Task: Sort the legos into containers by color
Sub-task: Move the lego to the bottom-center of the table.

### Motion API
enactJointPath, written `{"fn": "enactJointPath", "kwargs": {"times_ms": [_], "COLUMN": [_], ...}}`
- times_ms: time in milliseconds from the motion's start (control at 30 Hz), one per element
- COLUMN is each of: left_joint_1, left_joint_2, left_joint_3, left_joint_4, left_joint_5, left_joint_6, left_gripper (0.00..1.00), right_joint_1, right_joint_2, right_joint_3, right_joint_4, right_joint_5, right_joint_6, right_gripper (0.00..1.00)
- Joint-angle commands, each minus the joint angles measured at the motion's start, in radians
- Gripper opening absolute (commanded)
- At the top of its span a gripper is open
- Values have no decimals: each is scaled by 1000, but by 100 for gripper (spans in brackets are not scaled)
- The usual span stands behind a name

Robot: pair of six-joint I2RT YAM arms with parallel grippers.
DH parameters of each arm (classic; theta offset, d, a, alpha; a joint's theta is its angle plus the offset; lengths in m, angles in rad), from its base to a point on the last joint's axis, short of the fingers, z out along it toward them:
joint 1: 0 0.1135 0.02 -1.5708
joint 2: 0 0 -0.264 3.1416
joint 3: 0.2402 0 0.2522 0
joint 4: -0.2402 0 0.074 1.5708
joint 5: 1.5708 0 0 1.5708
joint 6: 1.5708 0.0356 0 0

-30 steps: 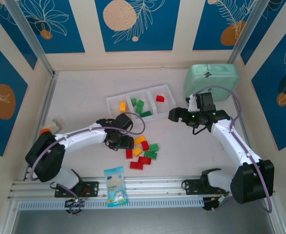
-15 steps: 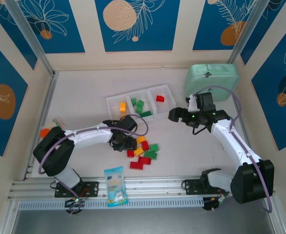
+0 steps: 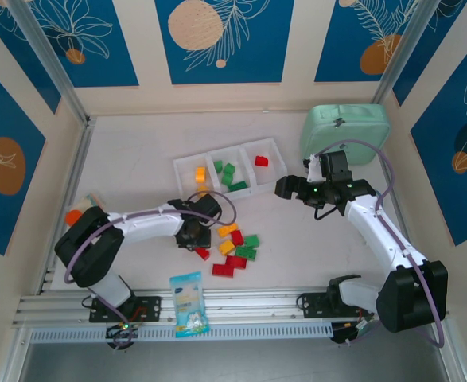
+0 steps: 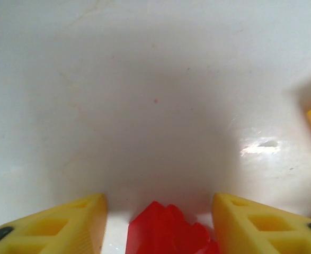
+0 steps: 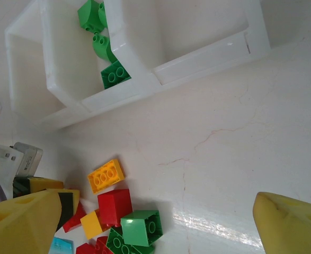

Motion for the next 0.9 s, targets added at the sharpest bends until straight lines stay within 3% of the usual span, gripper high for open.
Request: {"fn": "enactJointPath", "kwargs": {"times_ms": [0, 233, 367, 467, 700, 867], "left_joint_1": [-2, -2, -3, -3, -3, -18], "left_joint_2": [-15, 4, 1, -19, -167, -311], "left_joint_3": [-44, -84, -79, -75, -86, -211], "left_joint_4": [36, 116, 106, 85, -29, 63], "left_joint_5": [45, 98, 87, 50, -62, -19], "left_joint_6": [-40, -72, -72, -74, -158, -331], "left_gripper": [41, 31, 30, 34, 62, 63], "right_joint_1": [7, 8, 9, 9, 9, 12], "right_joint_2": [-4, -12, -13, -13, -13, -7], "right_joint_3": [14, 12, 14, 12, 14, 14], "right_joint_4": [-6, -10, -12, -11, -12, -7], "right_joint_5": [-12, -9, -8, -6, -9, -12], "right_joint_6": [-10, -10, -10, -9, -11, -10], "right_gripper": [94, 94, 94, 94, 94, 94]}}
